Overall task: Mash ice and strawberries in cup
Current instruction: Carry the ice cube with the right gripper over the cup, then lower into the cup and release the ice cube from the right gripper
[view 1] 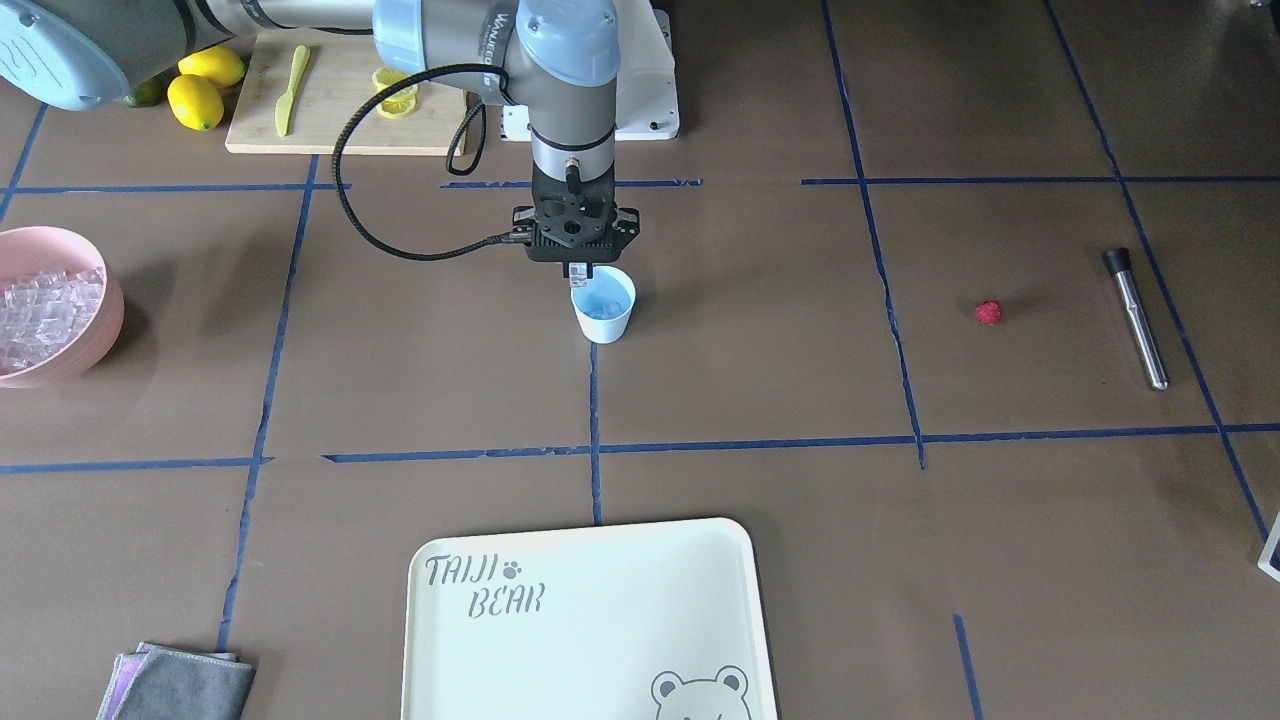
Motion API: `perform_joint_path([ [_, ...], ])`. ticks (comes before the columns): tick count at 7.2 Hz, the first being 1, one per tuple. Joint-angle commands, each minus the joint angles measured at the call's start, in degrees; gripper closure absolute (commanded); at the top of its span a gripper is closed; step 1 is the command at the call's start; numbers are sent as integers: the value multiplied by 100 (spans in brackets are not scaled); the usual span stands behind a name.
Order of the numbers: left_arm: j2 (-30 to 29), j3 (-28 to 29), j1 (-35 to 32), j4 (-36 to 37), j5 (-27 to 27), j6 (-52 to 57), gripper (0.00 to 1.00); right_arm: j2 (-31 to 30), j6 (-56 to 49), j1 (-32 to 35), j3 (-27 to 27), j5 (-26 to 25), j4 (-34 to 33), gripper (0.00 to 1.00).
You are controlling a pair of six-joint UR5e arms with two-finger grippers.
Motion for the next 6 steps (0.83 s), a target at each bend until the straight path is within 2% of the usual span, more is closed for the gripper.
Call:
perform_joint_path([
  [1,-4,5,0,-9,0,0,0,64,15,-77,-146,-68,53,96],
  [3,-4,5,0,-9,0,0,0,73,15,-77,-155,-60,53,85],
  [5,-4,5,0,-9,0,0,0,99,15,-68,-164,-60,141,59],
  [6,-4,5,0,-9,0,0,0,99,15,-68,-172,-68,202,56],
])
